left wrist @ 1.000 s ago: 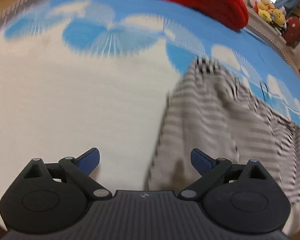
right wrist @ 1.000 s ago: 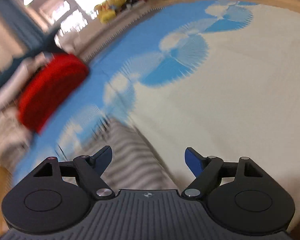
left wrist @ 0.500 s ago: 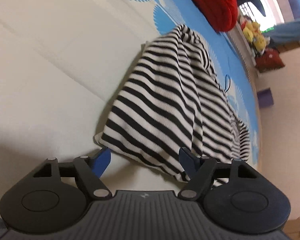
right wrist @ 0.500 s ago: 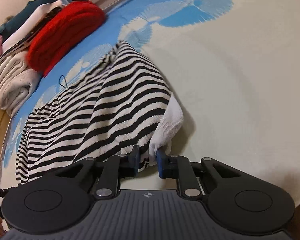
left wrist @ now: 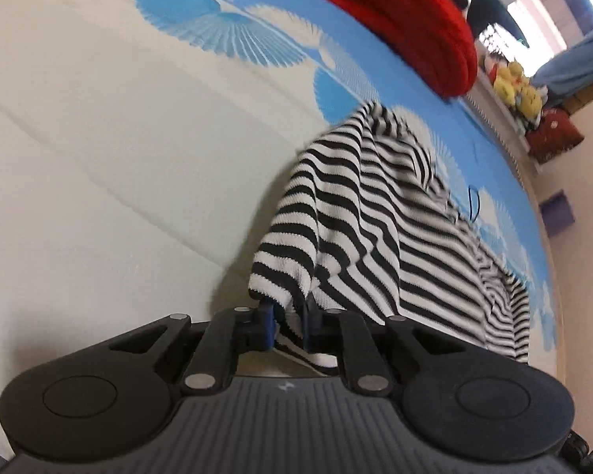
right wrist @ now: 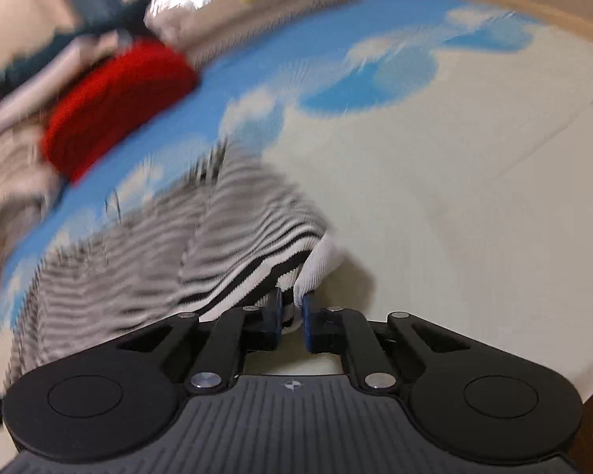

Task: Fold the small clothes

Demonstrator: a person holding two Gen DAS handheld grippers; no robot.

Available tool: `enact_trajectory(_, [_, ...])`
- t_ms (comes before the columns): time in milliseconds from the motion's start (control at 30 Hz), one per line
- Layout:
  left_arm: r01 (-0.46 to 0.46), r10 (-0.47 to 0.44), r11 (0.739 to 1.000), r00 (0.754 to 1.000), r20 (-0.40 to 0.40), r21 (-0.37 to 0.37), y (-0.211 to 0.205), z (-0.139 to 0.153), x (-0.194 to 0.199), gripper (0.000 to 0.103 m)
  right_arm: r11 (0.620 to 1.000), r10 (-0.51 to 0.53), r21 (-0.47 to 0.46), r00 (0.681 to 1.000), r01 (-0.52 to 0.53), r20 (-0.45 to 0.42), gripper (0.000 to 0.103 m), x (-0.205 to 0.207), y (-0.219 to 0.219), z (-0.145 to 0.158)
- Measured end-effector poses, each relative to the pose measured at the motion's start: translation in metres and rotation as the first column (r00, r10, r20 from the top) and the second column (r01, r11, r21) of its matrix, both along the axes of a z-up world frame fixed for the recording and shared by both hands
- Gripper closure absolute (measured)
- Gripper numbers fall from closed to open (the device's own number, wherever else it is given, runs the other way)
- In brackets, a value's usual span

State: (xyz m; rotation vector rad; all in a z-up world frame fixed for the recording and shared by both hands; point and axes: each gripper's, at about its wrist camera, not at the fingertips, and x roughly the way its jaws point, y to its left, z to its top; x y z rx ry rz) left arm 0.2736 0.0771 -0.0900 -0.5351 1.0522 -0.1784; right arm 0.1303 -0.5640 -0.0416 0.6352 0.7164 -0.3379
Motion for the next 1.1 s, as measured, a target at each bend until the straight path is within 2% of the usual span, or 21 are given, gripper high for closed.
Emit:
enact_trajectory(67, [0.022,-0.022,1.000,1.000,-0.018,0.004,0.003,-0.005,0.001,0.089,1.000,0.010,0.015,0.998,-0.009,-0.064,0.094,0.008,-0.005,-0.011])
enact_trajectory(133, [0.053,-0.052,0.998,0.998,-0.021,0.044,-0.003,-0.009,0.000,0.089,0.999,0.045,-0.009,0.990,-0.046,-0.132,0.094,0.017,-0.002,-0.022])
enact_trajectory(200, [0.070,-0.069,0.996,0.997,-0.017,0.055,-0.003,-0.010,0.002,0.085,1.000,0.022,0.019,0.990,-0.019,-0.143,0.092,0.019,-0.005,-0.026])
enact_trajectory(233, [0.074,-0.073,0.996,0.997,-0.020,0.050,0.001,-0.011,0.001,0.075,1.000,0.003,0.032,0.989,0.002,-0.149,0.090,0.017,-0.008,-0.026])
enact_trajectory(267, [0.070,-0.068,0.996,0.997,-0.027,0.060,0.005,-0.012,-0.001,0.067,1.000,-0.016,0.025,0.987,0.020,-0.162,0.081,0.015,-0.010,-0.026])
enact_trajectory(300, [0.043,-0.041,0.996,0.999,-0.031,0.080,0.009,-0.012,0.001,0.046,0.998,-0.056,-0.015,0.981,0.054,-0.188,0.068,0.013,-0.011,-0.023])
enact_trajectory(333, [0.005,-0.003,0.994,1.000,-0.018,0.113,0.014,-0.009,0.001,0.035,0.993,-0.102,-0.078,0.974,0.087,-0.202,0.063,0.008,-0.011,-0.019])
enact_trajectory(367, [-0.034,0.033,0.987,0.999,0.008,0.157,0.018,-0.004,-0.002,0.033,0.987,-0.128,-0.119,0.975,0.108,-0.181,0.056,0.003,-0.011,-0.013])
enact_trajectory(433, [-0.078,0.065,0.973,0.996,0.068,0.216,0.025,0.008,-0.006,0.032,0.975,-0.153,-0.174,0.986,0.140,-0.063,0.056,-0.007,-0.009,0.004])
enact_trajectory(500, [-0.095,0.072,0.977,0.990,0.121,0.192,0.028,0.017,-0.006,0.032,0.976,-0.078,-0.201,0.996,0.086,0.050,0.058,-0.004,0.000,0.018])
enact_trajectory(533, [-0.082,0.059,0.984,0.988,0.143,0.161,0.025,0.022,-0.005,0.032,0.979,-0.017,-0.202,0.997,0.032,0.077,0.058,0.002,0.006,0.020])
enact_trajectory(600, [-0.043,0.020,0.992,0.983,0.185,0.117,0.013,0.028,-0.003,0.029,0.974,0.104,-0.208,0.992,-0.087,0.072,0.060,0.021,0.024,0.019])
enact_trajectory(667, [0.006,-0.036,0.990,0.977,0.211,0.140,-0.006,0.031,-0.002,0.022,0.951,0.196,-0.246,0.981,-0.189,0.004,0.060,0.045,0.045,0.012])
enact_trajectory(733, [0.034,-0.083,0.968,0.979,0.188,0.250,-0.029,0.024,0.005,0.013,0.927,0.228,-0.276,0.966,-0.254,-0.125,0.062,0.068,0.058,-0.004])
enact_trajectory(800, [0.070,-0.097,0.918,0.994,0.049,0.391,-0.050,0.000,0.022,0.011,0.924,0.189,-0.271,0.936,-0.272,-0.296,0.061,0.086,0.057,-0.027])
enact_trajectory(833, [0.082,-0.081,0.906,0.997,-0.022,0.416,-0.054,-0.014,0.028,0.007,0.924,0.173,-0.270,0.925,-0.272,-0.339,0.061,0.091,0.057,-0.031])
enact_trajectory(867, [0.059,-0.037,0.914,0.997,-0.061,0.403,-0.053,-0.022,0.032,0.005,0.926,0.167,-0.272,0.929,-0.262,-0.330,0.060,0.093,0.056,-0.030])
enact_trajectory(933, [0.014,0.009,0.922,0.998,-0.057,0.387,-0.049,-0.018,0.031,0.002,0.937,0.142,-0.278,0.959,-0.210,-0.247,0.058,0.090,0.050,-0.017])
enact_trajectory(1033, [-0.035,0.030,0.910,0.999,0.018,0.413,-0.047,-0.002,0.027,0.001,0.961,0.093,-0.253,0.991,-0.115,-0.100,0.050,0.075,0.041,0.002])
enact_trajectory(1100, [-0.076,0.045,0.894,0.996,0.080,0.442,-0.047,0.006,0.022,0.001,0.972,0.067,-0.224,0.997,-0.076,-0.048,0.046,0.061,0.032,0.010])
